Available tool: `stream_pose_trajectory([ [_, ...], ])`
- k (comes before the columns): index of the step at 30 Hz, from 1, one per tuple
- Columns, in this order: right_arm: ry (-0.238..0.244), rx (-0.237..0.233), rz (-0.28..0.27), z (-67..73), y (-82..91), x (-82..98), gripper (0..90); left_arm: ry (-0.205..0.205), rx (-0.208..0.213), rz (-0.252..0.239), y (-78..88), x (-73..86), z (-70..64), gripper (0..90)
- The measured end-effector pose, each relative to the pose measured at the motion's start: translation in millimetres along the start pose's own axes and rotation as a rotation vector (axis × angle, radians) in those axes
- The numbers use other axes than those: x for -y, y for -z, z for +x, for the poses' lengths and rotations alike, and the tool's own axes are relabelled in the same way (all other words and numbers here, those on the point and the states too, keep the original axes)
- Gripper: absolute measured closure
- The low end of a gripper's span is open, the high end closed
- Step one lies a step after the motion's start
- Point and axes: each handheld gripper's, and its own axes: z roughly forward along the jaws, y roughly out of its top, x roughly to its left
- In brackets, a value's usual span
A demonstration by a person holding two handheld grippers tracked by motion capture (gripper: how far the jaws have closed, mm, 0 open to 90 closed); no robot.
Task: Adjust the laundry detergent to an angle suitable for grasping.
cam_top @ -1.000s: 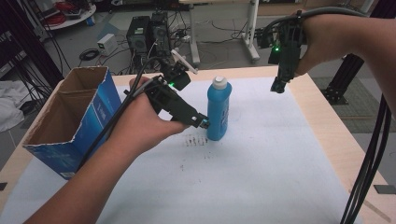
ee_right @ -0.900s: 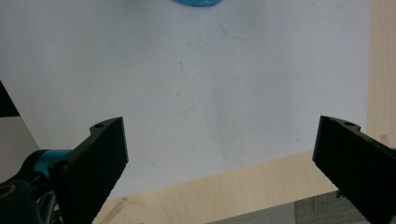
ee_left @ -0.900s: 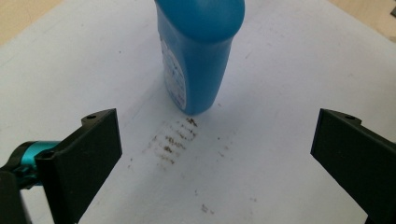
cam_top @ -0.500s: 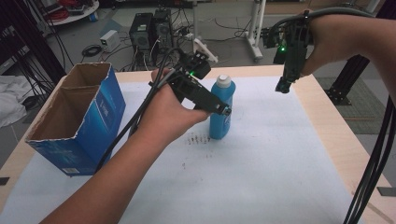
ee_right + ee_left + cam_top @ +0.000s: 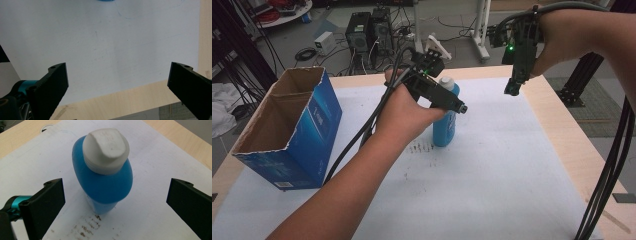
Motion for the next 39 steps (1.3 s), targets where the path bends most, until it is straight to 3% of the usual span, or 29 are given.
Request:
stream_pose_trajectory([
  [6, -0.001, -0.001, -0.002, -1.4, -2.0, 1.9, 2.5, 0.012, -0.006, -0.007, -12.7, -6.5, -3.1, 1.7],
  [16, -0.014, -0.003, 0.003, -1.3, -3.5, 1.5, 2.5, 0.017, -0.039, 0.026, -27.2, -15.6, 0.4, 1.7],
  [21, -0.017, -0.004, -0.001, -2.0, -2.7, 3.4, 2.5, 0.032, -0.055, 0.033, -36.2, -15.3, 4.3, 1.7],
  [34, -0.021, -0.002, 0.0, -2.9, -1.5, 6.9, 2.5, 0.026, -0.107, 0.048, -49.8, -15.0, 4.1, 2.3],
  [39, -0.018, -0.001, -0.001, -2.3, -1.4, 5.3, 2.5, 0.031, -0.128, 0.051, -51.7, -14.7, 4.8, 7.9],
])
